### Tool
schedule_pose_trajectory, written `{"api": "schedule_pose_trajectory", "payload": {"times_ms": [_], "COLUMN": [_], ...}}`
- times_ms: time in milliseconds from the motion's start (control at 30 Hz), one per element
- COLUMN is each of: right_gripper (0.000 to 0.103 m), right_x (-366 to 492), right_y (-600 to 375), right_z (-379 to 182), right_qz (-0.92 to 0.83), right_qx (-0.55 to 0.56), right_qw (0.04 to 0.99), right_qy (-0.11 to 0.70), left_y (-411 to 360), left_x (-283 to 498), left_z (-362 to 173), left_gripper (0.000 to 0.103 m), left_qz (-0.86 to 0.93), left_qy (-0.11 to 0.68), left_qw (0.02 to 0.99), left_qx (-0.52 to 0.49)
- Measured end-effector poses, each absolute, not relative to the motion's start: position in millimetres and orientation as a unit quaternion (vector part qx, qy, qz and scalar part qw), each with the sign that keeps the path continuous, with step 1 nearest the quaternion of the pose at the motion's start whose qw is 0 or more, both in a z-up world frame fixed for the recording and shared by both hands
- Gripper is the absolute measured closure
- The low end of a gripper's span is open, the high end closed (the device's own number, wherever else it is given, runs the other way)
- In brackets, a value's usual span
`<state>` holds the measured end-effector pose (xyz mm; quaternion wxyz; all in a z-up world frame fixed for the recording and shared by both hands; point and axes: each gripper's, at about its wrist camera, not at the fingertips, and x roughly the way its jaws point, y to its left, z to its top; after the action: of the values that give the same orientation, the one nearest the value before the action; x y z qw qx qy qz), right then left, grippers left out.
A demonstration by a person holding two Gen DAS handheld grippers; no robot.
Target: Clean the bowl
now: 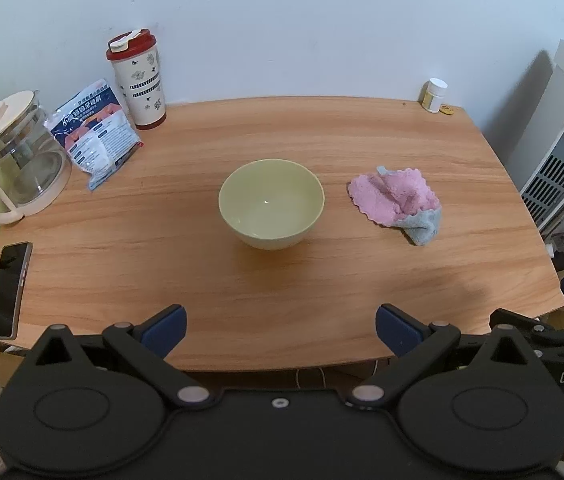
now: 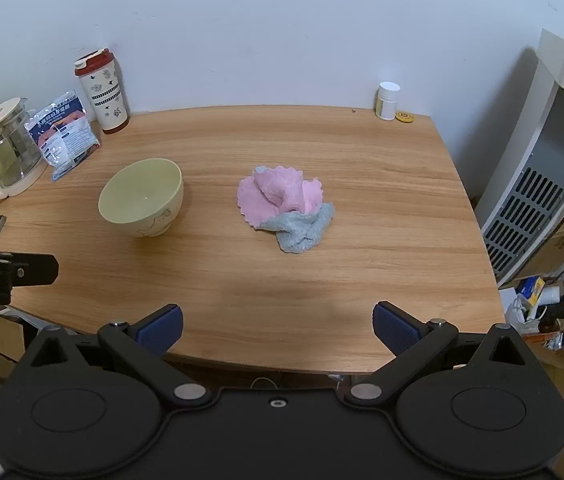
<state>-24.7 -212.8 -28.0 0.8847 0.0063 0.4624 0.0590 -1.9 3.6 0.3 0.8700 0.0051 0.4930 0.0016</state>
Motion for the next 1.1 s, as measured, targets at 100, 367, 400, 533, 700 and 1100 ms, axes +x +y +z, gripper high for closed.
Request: {"api": "schedule_pose_trajectory", "payload": {"times_ms": [100, 367, 400, 533, 700, 1100], "right_gripper": [0.0, 0.0, 0.0, 0.0, 0.0, 0.0], "right_x": [-25.9, -27.3, -27.5, -23.8, -23.2, -20.3], "right_y": [-211.0, -211.3, -211.0, -213.9, -212.7, -209.6], "right_z": [-29.9, -27.1, -26.8, -27.9, -28.3, -27.8], "right_qz": [0.06, 0.065, 0.065, 0.065, 0.068, 0.072], "right_qx": [0.008, 0.009, 0.01, 0.015, 0.013, 0.008], "right_qw": [0.885, 0.885, 0.885, 0.884, 0.884, 0.883], "right_qy": [0.462, 0.46, 0.46, 0.462, 0.463, 0.464], "left_y": [2.6, 1.0, 1.7, -2.2, -5.8, -2.2], "left_x": [-1.2, -0.9, -0.2, 1.5, 0.0, 0.0], "left_z": [1.0, 3.8, 3.5, 4.0, 3.1, 1.5], "left_gripper": [0.0, 0.0, 0.0, 0.0, 0.0, 0.0], "left_qz": [0.003, -0.007, -0.005, -0.002, -0.005, 0.004], "left_qy": [0.495, 0.489, 0.49, 0.49, 0.486, 0.493], "left_qw": [0.869, 0.872, 0.872, 0.871, 0.874, 0.869], "left_qx": [0.001, 0.011, 0.012, 0.016, 0.027, 0.022]}}
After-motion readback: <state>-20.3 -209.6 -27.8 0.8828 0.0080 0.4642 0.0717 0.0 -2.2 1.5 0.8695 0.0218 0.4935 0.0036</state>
